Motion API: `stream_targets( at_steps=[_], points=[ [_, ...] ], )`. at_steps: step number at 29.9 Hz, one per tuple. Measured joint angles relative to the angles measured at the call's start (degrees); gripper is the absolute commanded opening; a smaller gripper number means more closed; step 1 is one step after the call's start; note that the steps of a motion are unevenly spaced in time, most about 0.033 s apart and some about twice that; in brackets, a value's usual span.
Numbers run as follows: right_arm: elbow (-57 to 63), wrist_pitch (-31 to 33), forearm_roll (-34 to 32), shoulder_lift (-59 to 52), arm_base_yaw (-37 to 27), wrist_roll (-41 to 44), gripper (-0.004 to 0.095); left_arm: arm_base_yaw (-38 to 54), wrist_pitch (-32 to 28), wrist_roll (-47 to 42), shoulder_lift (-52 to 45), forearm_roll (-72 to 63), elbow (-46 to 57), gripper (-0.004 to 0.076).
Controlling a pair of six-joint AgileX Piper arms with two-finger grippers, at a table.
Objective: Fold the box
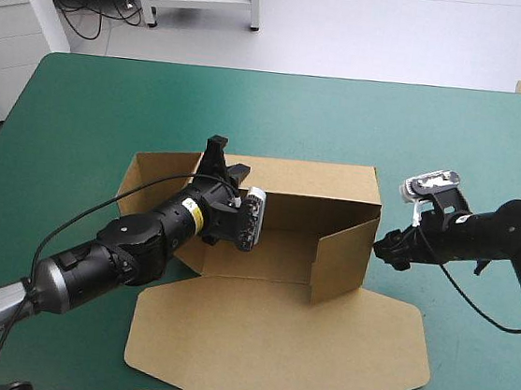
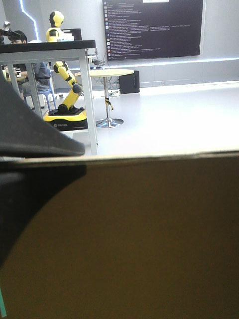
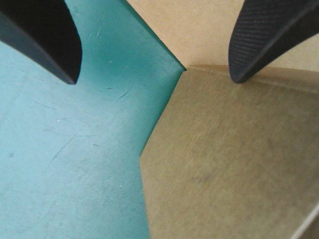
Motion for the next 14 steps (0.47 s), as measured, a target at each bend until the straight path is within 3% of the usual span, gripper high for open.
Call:
stream_targets(
  at_steps=[8,14],
  points=[
    [1.53,3.01,4.95,-0.05,0.00,-4.66,0.0737,0.00,0.00,0.00,0.02,0.33,0.05,-0.0010],
    [3.41,2.76,12.46,-0.05,0.00,-10.80,0.0737,0.00,0.00,0.00,0.02,0.33,0.05,-0.0010]
  ],
)
